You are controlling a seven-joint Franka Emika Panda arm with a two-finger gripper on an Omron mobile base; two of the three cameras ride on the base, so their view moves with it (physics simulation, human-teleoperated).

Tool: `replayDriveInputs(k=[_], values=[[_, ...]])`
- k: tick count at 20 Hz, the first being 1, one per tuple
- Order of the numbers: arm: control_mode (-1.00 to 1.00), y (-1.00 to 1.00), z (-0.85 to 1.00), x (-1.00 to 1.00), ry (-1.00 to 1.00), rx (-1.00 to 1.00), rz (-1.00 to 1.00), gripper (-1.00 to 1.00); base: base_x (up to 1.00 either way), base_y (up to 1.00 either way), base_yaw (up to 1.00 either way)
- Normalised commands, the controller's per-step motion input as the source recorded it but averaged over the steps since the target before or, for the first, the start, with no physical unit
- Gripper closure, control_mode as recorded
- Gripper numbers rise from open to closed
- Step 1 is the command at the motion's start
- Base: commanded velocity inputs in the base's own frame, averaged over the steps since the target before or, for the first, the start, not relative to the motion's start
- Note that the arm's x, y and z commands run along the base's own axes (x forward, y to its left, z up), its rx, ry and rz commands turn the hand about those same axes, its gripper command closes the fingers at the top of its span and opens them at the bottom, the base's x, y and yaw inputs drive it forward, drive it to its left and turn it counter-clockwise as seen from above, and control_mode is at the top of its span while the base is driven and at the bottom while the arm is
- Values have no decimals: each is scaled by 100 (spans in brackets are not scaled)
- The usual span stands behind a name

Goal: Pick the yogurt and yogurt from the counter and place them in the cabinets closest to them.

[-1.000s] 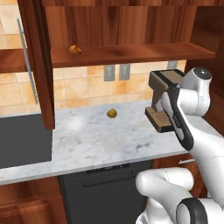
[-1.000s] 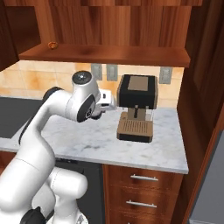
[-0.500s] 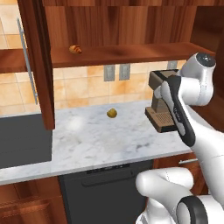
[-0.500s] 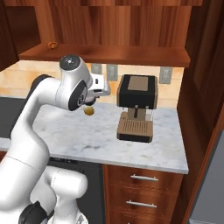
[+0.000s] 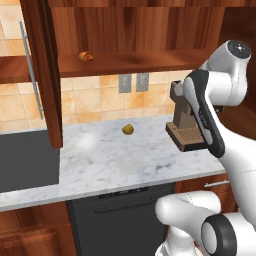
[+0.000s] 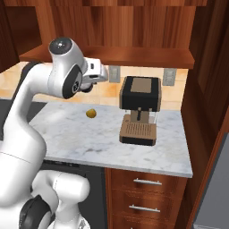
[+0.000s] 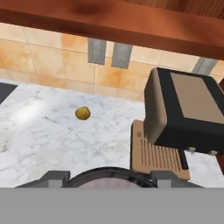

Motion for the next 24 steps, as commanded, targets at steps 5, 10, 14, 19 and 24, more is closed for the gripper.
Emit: replayDriveInputs(k=[5,10,14,19,24], values=[[-100,3,49,-6,-10,0,0,100,0,0,0],[-100,0,39,-13,-15,0,0,100,0,0,0],[-100,0,0,0,-3,0,0,100,0,0,0],[-100,0,31,8,-3,2,0,100,0,0,0],[-100,0,38,13,-2,2,0,100,0,0,0]])
